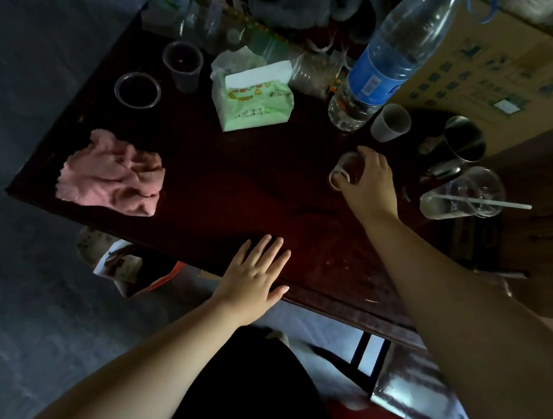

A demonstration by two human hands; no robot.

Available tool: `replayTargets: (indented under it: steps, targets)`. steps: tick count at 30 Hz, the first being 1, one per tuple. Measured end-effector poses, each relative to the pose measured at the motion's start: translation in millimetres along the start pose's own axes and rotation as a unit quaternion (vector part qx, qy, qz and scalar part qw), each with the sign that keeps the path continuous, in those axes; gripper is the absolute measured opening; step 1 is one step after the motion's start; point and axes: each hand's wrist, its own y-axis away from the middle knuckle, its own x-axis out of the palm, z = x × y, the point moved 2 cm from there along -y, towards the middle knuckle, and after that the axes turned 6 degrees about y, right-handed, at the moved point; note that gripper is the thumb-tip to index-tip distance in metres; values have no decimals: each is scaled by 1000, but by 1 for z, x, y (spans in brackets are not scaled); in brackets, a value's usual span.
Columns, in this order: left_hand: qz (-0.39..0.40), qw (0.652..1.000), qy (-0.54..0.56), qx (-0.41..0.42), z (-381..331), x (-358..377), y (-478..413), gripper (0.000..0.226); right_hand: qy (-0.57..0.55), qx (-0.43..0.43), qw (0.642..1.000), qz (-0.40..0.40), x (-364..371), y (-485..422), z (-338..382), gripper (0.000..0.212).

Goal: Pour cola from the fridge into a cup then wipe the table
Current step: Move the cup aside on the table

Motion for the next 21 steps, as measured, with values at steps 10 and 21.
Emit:
replayTargets:
  steps: [10,21]
  targets:
    - [8,1000,-17,1,-2,-4,-1,64,40,59,997,8,-36,56,-87,66]
    - [19,999,-31,-2,-6,-8,-1,63,38,149,988,-22,-54,79,-149,60]
